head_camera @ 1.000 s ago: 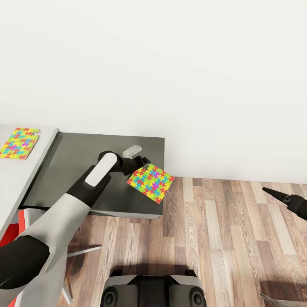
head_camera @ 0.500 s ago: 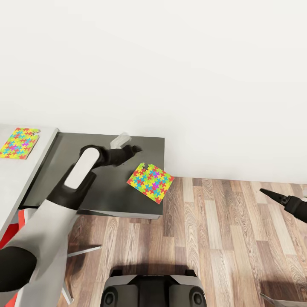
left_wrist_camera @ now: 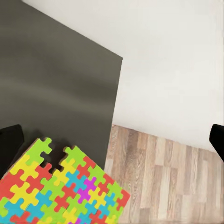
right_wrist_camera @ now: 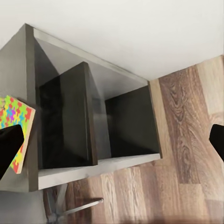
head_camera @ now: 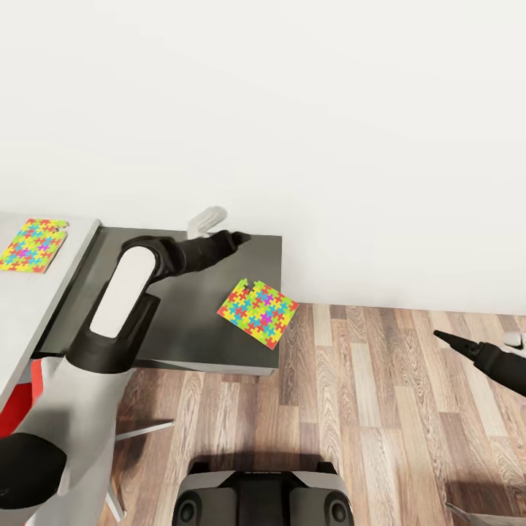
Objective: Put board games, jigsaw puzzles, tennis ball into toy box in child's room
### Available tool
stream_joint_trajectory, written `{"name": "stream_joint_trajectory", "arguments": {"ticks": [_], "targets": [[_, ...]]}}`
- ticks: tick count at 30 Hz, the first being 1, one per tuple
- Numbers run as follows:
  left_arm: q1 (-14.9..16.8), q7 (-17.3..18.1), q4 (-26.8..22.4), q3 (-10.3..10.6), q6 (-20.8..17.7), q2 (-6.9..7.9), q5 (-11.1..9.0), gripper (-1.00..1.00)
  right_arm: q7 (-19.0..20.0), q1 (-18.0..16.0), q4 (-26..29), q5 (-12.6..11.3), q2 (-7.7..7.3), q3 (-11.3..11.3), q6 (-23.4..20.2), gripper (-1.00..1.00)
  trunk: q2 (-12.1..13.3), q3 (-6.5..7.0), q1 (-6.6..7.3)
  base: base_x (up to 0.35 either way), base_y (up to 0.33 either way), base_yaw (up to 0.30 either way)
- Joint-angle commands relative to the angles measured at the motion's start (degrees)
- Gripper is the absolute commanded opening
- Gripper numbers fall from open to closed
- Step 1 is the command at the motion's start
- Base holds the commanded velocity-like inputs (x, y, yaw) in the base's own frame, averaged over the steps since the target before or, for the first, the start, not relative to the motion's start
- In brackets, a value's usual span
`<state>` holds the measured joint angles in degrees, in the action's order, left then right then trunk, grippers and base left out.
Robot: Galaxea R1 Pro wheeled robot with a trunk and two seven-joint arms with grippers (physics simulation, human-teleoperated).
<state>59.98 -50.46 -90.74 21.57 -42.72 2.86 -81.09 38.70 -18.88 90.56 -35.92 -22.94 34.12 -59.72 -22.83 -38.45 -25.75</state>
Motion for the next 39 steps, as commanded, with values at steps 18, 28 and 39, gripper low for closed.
{"name": "stream_joint_trajectory", "arguments": {"ticks": [18,28,39], "targets": [[-1.05,-3.93,-0.54,16.08,7.06,-11.27,0.97,1.00,-3.66,-10.18,-22.06,0.32,3.15,-7.04,-0.28,1.00,-0.09,-0.07,-0.03,0.000,0.000,0.000],[-2.75,-14.24,-1.28,27.75,18.57,-12.72,0.36,1.00,-6.86,-22.26,-42.26,1.18,5.39,-10.02,0.65,1.00,-0.09,-0.07,-0.03,0.000,0.000,0.000],[-3.38,-16.00,-1.43,31.02,22.55,-12.85,-1.14,1.00,-0.86,-24.52,-45.81,1.26,6.21,-18.55,7.07,1.00,-0.09,-0.07,-0.03,0.000,0.000,0.003]]}}
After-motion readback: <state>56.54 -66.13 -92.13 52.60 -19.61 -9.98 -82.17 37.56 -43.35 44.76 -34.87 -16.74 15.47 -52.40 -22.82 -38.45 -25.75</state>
